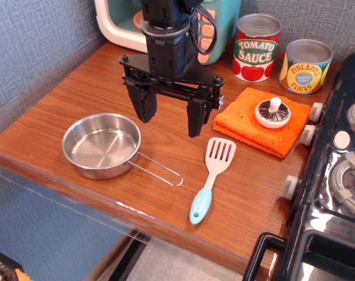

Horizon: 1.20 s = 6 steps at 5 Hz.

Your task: Move the sauce pan directly in front of microwave.

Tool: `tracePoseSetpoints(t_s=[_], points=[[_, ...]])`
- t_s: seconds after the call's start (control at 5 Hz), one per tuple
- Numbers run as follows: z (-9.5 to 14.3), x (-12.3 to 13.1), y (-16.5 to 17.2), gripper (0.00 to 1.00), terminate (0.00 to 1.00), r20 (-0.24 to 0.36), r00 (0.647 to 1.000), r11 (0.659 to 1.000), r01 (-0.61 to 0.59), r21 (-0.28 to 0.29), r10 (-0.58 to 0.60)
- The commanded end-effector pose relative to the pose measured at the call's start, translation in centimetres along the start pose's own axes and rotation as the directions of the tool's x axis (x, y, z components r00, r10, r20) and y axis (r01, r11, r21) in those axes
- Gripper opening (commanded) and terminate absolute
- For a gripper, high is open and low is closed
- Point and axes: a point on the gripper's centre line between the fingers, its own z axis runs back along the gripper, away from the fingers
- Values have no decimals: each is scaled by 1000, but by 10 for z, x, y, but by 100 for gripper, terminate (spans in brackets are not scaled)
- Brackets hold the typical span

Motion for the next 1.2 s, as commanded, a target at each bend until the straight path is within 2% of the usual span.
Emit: tracePoseSetpoints(t_s=[0.0,0.2,0.4,0.6,0.8,1.0], points=[[0,0,0,100,0,0,1000,1000,0,0,0],[-2,1,7,100,0,-2,1000,1000,-20,-4,20],[-3,3,28,100,0,17,999,999,-49,-5,49],[-5,5,69,100,0,71,996,997,-63,35,61],[-23,3,99,100,0,76,987,989,-145,28,142],[-44,12,83,100,0,42,987,986,-158,45,156]])
